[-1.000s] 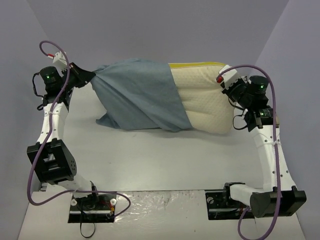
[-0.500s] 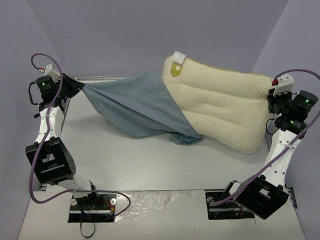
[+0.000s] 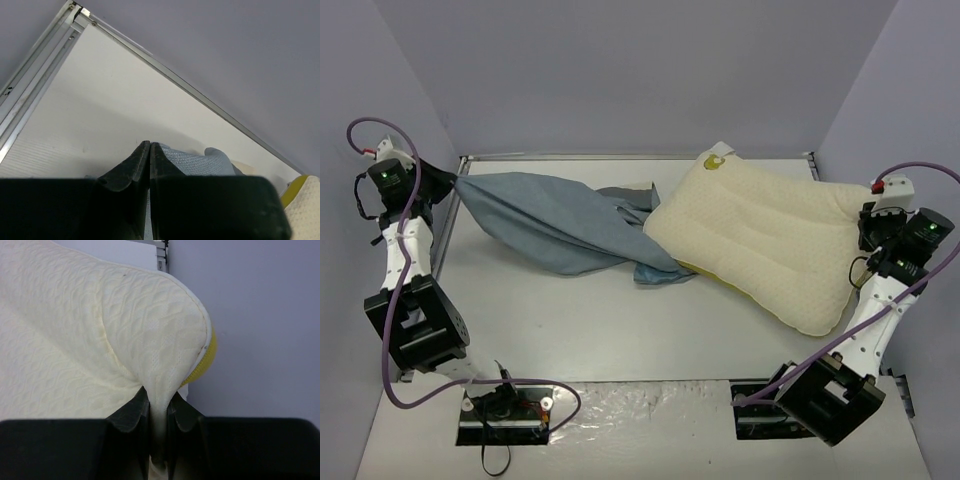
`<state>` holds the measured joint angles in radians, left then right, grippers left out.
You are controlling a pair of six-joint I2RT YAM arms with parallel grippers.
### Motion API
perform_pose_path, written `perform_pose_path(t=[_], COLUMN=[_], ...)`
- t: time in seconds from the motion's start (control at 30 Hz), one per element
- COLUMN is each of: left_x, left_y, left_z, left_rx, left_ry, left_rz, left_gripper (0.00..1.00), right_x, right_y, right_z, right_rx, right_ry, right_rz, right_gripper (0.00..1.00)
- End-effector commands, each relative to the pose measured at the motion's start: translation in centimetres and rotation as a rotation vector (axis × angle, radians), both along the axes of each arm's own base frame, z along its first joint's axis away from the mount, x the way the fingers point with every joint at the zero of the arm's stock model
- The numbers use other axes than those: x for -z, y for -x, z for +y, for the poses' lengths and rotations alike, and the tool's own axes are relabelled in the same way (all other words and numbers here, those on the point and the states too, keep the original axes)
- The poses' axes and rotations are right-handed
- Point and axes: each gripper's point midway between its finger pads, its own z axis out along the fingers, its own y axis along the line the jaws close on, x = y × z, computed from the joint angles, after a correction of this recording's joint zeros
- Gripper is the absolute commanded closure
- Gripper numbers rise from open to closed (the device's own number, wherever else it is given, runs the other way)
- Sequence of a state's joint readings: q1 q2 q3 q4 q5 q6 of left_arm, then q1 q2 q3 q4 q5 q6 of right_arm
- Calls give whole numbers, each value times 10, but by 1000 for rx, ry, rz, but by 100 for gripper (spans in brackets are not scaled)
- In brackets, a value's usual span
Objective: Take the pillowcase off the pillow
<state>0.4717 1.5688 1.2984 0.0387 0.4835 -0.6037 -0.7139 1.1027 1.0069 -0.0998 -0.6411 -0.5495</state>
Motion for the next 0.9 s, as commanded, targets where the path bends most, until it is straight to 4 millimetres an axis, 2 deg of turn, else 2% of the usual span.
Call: perform_pose_path(t=[0.0,0.1,0.17,0.2,0.23,0.27,0.3,0.33,0.37,0.4,0.43,0.47,0.53,0.57,0.6,0.67,0.73,0.83,0.87], left_x=[-31,-41,-49,-54,-59,-69,-64,-61,-70,-59,-52,-51,-40,-40,-39,-43,-50,-61,-66], left_y=[6,11,11,5,-3,-9,-18,-24,-28,-29,-28,-28,-22,-19,-17,-8,-4,4,8], left_z=[23,35,35,28,13,-8,-23,-55,-77,-93,-121,-132,-154,-156,-156,-157,-159,-180,-193], left_rx=[-97,-156,-163,-134,-84,7,66,155,241,293,362,398,463,467,464,451,434,484,519], left_ry=[-77,-90,-84,-72,-68,-59,-53,-44,-47,-54,-54,-63,-94,-129,-143,-196,-237,-285,-316], left_rz=[-38,-49,-67,-84,-104,-132,-124,-106,-125,-89,-61,-54,-9,-3,7,13,0,-19,-32], left_gripper=[98,98,98,98,98,98,98,97,96,94,92,89,79,72,58,42,31,25,23], right_x=[-62,-70,-70,-64,-57,-50,-34,-29,-27,-25,-22,-23,-31,-33,-37,-54,-71,-86,-94], right_y=[6,18,19,17,15,13,12,10,8,-1,-4,-6,-12,-14,-15,-17,-19,-23,-26], right_z=[-39,-51,-48,-36,-22,-9,17,28,36,56,55,60,64,63,62,64,72,82,70], right_rx=[177,237,223,150,64,-24,-160,-196,-211,-265,-239,-241,-224,-218,-213,-214,-233,-218,-141], right_ry=[110,54,47,40,37,39,32,31,41,49,81,92,105,105,107,112,125,139,140], right_rz=[-188,-237,-238,-218,-191,-165,-107,-85,-74,-62,-43,-40,-41,-42,-48,-76,-102,-121,-123], right_gripper=[100,100,100,100,100,95,91,88,80,76,73,63,51,39,33,25,21,18,17])
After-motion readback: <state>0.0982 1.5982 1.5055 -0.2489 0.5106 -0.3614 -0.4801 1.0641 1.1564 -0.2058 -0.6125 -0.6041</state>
